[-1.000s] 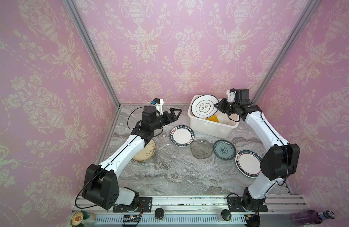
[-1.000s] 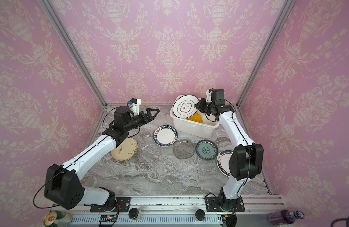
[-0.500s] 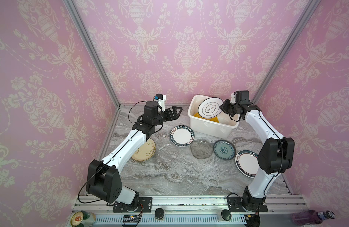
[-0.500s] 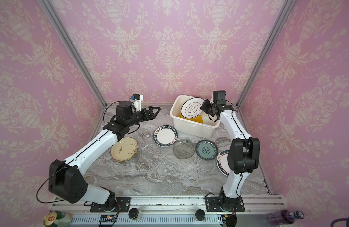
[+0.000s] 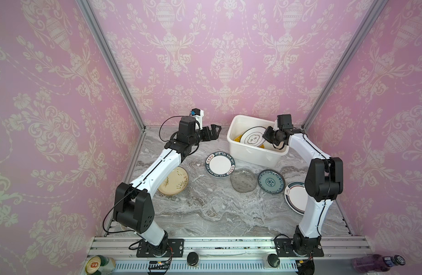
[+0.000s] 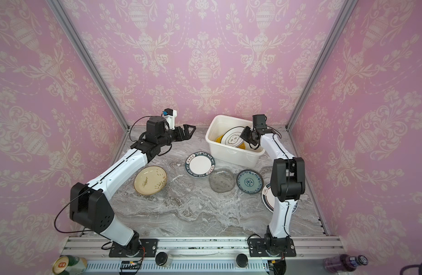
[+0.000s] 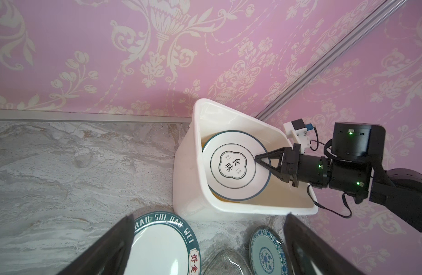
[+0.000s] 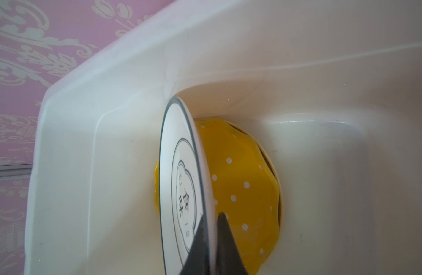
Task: Place the plates into the plastic bin on the countertop
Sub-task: Place the plate in the plastic bin.
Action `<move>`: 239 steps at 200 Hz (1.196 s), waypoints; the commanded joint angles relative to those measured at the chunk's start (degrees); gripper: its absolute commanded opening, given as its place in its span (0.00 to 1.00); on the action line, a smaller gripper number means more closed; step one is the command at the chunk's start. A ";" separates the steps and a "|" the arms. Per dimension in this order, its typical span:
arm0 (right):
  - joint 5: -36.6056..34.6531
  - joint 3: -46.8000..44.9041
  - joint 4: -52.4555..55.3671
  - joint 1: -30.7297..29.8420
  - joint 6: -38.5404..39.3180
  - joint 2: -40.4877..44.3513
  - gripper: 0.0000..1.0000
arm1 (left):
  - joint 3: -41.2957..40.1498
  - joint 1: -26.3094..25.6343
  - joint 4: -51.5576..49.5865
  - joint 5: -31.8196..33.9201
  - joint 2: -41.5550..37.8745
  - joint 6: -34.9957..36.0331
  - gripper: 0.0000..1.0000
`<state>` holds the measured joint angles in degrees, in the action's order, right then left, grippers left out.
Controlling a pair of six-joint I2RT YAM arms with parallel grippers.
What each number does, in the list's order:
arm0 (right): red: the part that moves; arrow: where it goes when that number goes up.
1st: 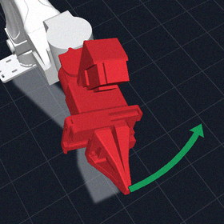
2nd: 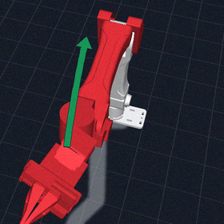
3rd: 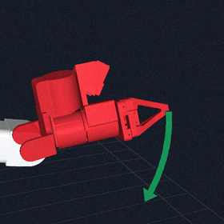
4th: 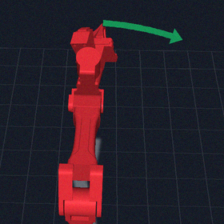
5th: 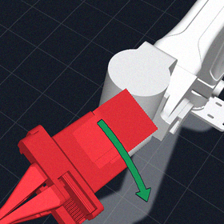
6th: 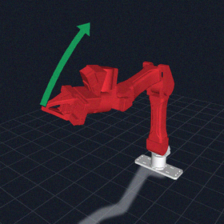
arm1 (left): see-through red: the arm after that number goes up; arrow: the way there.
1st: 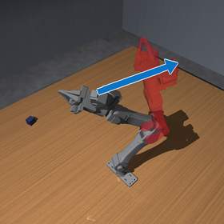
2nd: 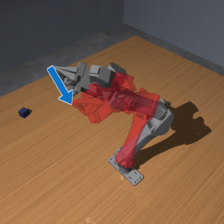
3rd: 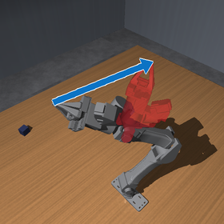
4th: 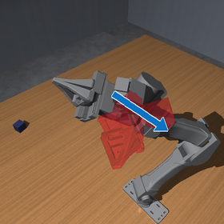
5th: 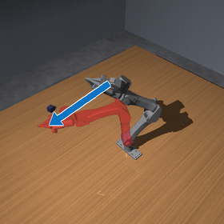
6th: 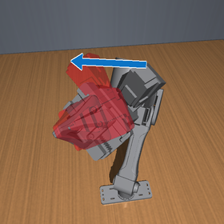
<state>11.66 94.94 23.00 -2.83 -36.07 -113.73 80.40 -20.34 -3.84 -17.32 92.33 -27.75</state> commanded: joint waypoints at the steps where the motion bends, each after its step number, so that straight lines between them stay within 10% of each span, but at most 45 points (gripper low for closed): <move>1: -1.73 3.53 -2.09 -0.72 3.26 -2.05 0.07 | 3.07 0.69 -1.20 2.90 1.95 2.85 0.99; 91: -3.34 4.73 -0.24 -1.61 5.21 -6.59 0.18 | 15.36 2.23 -6.47 0.73 13.36 2.01 0.99; 239: -6.75 10.13 7.93 -1.57 9.06 -9.11 0.51 | 8.25 3.11 -1.72 1.95 9.82 -1.38 0.99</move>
<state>5.96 102.69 26.85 -4.05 -29.52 -121.45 90.56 -18.04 -7.29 -15.25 105.27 -27.35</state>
